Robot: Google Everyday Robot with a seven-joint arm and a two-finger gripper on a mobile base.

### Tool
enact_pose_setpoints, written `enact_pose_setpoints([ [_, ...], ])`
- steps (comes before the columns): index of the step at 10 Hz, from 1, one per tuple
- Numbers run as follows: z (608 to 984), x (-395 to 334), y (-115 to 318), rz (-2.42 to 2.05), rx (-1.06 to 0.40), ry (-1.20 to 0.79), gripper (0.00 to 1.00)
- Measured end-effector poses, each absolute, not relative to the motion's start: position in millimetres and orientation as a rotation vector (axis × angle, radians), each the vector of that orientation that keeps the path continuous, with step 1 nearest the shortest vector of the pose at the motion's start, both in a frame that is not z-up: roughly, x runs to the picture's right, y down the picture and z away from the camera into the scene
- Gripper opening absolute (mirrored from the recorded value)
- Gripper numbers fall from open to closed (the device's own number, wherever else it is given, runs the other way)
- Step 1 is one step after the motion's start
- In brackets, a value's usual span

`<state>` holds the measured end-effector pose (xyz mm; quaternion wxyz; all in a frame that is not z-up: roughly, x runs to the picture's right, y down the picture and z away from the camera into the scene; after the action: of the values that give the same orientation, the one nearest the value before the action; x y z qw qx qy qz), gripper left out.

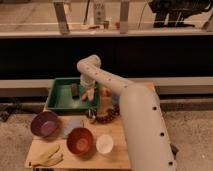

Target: Place pepper in table surface

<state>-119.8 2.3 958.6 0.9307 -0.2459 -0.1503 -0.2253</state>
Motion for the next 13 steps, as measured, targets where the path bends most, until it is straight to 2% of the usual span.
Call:
enact_pose_setpoints([
  [7, 993.8, -118.6, 0.6, -0.479, -0.520, -0.328, 0.80],
  [13, 1006.9, -113.9, -3.5, -0.474, -0.529, -0.342, 0.80],
])
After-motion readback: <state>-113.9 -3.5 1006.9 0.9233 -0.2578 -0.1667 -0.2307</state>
